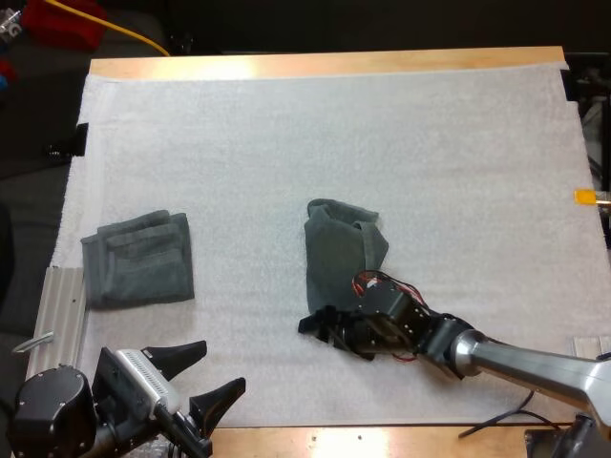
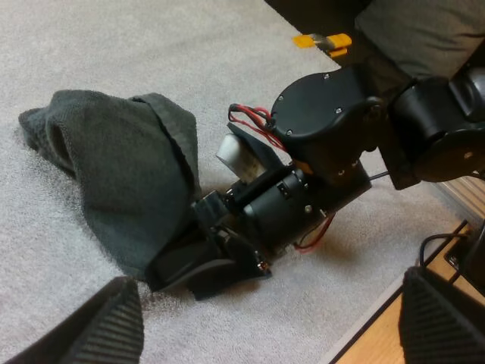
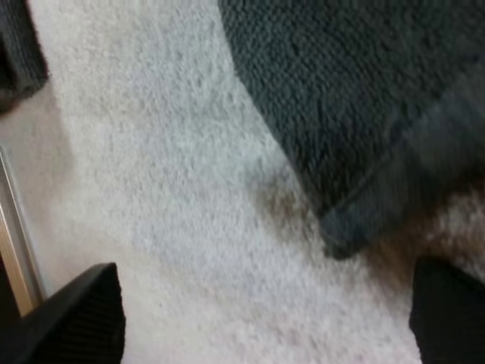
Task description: Pick towel from pile, fold and stack
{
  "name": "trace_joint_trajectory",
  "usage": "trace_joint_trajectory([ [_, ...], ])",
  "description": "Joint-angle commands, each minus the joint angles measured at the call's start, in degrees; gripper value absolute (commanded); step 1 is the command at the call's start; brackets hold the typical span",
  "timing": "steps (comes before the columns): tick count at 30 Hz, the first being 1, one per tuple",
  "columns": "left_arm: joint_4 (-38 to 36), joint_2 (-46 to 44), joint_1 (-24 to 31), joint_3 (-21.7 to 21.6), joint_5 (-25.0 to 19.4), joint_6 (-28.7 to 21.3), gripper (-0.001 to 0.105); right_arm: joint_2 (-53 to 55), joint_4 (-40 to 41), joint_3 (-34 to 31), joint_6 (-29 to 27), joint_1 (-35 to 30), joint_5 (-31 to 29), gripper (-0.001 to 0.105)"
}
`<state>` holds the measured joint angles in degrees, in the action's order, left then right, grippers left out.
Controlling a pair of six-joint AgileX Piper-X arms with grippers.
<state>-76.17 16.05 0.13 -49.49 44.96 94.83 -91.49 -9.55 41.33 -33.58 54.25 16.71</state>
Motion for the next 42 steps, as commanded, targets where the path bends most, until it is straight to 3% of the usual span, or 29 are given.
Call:
trace_joint_trajectory([
  [1, 0.18, 0.12, -0.13, -0.33, 0.73, 0.35, 0.069, -0.71, -0.87, 0.03, 0.86, 0.1, -0.17, 0.077],
  [8, 0.18, 0.12, -0.13, -0.33, 0.73, 0.35, 0.069, -4.82, -4.18, 0.03, 5.35, 0.1, -2.26, 0.077],
  [15, 0.18, 0.12, -0.13, -0.33, 0.73, 0.29, 0.069, -4.9, -4.91, 0.03, 5.55, 0.1, -6.66, 0.055],
  [25, 0.18, 0.12, -0.13, -0.33, 0.73, 0.07, 0.069, -4.9, -3.64, 0.03, 5.55, 0.1, -10.08, 0.051],
  [29, 0.18, 0.12, -0.13, -0.33, 0.73, 0.07, 0.069, -4.9, 0.01, 0.03, 5.15, 0.1, -10.57, 0.03],
  [31, 0.18, 0.12, -0.13, -0.33, 0.73, 0.07, 0.069, -4.9, 1.59, 0.03, 4.02, 0.1, -10.9, 0.019],
  [37, 0.18, 0.12, -0.13, -0.33, 0.73, 0.07, 0.069, -4.9, 2.19, 0.03, -1.0, 0.1, -11.51, 0.002],
  [42, 0.18, 0.12, -0.13, -0.33, 0.73, 0.07, 0.069, -3.43, 4.97, 0.03, -8.44, 0.1, -10.65, 0.001],
])
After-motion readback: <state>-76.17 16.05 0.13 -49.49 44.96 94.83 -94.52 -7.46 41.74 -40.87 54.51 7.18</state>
